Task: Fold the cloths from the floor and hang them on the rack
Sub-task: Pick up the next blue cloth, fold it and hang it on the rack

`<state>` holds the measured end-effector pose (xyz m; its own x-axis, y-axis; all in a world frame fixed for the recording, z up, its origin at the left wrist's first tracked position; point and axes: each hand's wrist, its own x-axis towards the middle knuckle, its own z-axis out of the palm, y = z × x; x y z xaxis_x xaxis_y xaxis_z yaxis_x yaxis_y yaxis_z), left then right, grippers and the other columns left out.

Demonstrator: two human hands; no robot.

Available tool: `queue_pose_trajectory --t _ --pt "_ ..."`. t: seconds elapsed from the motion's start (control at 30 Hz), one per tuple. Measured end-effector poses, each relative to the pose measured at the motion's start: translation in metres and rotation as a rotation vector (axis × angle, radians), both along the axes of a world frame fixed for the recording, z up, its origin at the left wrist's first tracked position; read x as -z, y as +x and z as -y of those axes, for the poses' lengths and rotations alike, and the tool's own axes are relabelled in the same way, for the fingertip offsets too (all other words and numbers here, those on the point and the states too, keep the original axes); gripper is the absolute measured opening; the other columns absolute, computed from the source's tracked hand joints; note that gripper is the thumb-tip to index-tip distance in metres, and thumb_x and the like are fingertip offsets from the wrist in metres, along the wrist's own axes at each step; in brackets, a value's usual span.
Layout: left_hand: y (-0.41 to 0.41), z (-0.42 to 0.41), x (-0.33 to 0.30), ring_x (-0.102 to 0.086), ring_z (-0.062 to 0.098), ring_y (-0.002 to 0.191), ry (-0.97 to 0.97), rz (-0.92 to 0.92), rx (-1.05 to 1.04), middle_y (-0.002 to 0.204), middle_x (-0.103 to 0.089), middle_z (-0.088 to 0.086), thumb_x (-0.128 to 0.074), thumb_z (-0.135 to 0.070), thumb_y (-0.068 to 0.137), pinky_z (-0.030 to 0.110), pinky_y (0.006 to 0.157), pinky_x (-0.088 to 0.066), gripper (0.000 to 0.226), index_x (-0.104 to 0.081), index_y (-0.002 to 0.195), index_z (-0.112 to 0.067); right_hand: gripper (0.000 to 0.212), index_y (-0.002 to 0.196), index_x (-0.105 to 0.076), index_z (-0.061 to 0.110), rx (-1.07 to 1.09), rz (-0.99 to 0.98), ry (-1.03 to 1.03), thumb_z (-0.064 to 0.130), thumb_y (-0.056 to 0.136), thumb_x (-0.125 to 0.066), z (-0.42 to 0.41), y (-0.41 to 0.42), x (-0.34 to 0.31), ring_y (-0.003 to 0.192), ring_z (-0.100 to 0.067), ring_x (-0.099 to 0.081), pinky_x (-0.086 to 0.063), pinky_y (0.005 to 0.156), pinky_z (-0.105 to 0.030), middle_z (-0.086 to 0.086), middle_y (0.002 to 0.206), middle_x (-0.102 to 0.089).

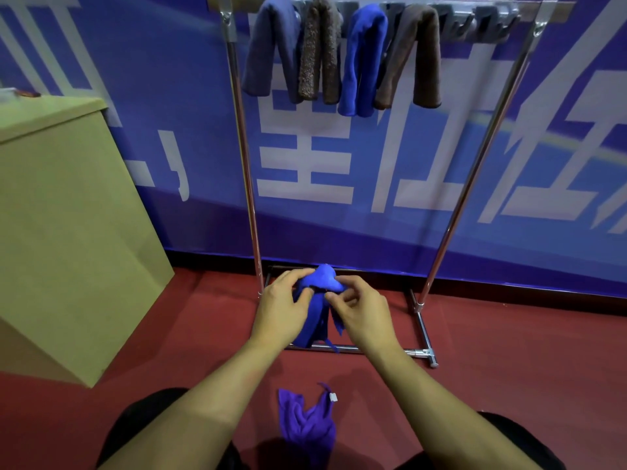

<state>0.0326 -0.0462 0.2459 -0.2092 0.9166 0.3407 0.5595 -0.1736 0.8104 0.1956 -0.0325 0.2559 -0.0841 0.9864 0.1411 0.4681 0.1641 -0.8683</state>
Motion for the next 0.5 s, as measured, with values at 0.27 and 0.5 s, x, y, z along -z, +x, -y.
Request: queue_pose_trajectory --t 0.27,0.5 --pt "0.003 0.009 -0.004 -0.063 0.001 0.106 0.005 -0.002 0.060 0.112 -0.064 -0.019 -0.064 -0.017 0.089 0.028 0.096 -0.051 0.034 -0.068 0.120 -0.031 0.013 0.090 -0.058 0.033 0.068 -0.021 0.065 0.044 0.091 -0.064 -0.002 0.007 0.003 0.086 -0.008 -0.065 -0.054 0.080 -0.041 0.012 0.090 -0.068" --pt "0.019 0.014 -0.006 -0.056 0.003 0.095 0.059 -0.121 -0.007 0.108 -0.052 -0.013 -0.068 -0.021 0.088 0.020 0.085 -0.045 0.042 -0.064 0.128 -0.032 0.017 0.093 -0.055 0.036 0.138 -0.138 0.039 0.053 0.093 -0.057 0.006 -0.001 0.003 0.066 -0.014 -0.068 -0.056 0.068 -0.049 0.002 0.072 -0.070"
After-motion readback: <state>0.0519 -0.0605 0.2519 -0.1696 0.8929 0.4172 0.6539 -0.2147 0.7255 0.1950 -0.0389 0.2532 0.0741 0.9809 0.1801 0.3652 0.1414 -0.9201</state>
